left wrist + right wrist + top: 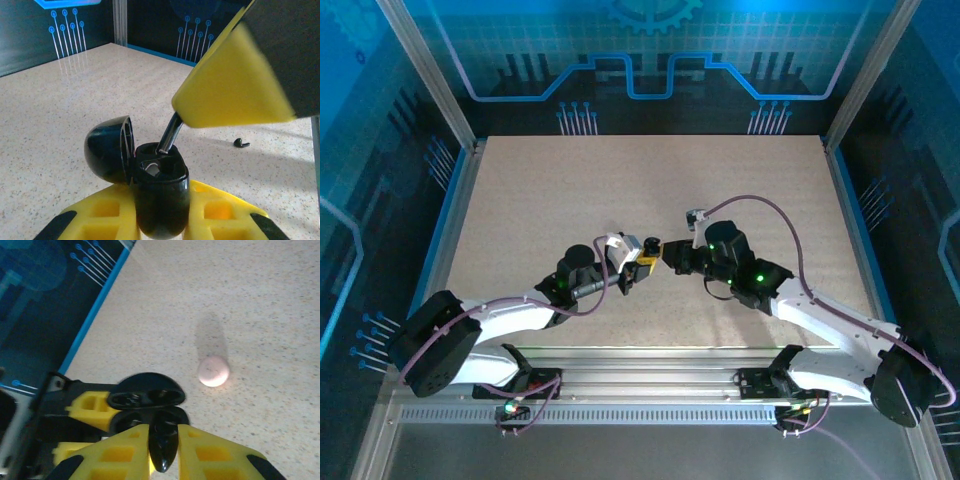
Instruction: Insert the wireless bluetooth earbuds into the charging case
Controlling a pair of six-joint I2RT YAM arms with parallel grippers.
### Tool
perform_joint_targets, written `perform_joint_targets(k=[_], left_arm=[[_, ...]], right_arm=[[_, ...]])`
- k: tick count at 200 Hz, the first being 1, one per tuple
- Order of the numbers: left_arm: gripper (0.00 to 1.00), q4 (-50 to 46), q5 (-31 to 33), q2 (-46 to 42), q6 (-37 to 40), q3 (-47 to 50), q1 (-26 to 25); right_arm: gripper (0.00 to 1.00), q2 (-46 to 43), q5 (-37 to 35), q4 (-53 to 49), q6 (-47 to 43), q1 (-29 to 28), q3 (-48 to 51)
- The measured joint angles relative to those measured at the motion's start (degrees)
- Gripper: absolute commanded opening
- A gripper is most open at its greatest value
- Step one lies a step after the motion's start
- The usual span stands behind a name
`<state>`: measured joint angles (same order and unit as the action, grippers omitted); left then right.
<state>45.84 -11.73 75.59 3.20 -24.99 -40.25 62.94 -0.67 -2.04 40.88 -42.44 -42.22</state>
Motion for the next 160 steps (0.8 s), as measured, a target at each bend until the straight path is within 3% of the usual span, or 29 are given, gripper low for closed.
perform_joint_targets(k=[101,160], left_arm=[[0.18,4.59,0.11,3.76,9.07,0.83,0.02],[0.18,7.78,0.04,6.69,10.82,1.20,0.02]], right_arm=[[0.19,-4.22,-0.59,-5.73,-4.63,0.11,-2.12],[0.20,-4.48,-0.90,-9.94,-18.21,0.11,-4.20]])
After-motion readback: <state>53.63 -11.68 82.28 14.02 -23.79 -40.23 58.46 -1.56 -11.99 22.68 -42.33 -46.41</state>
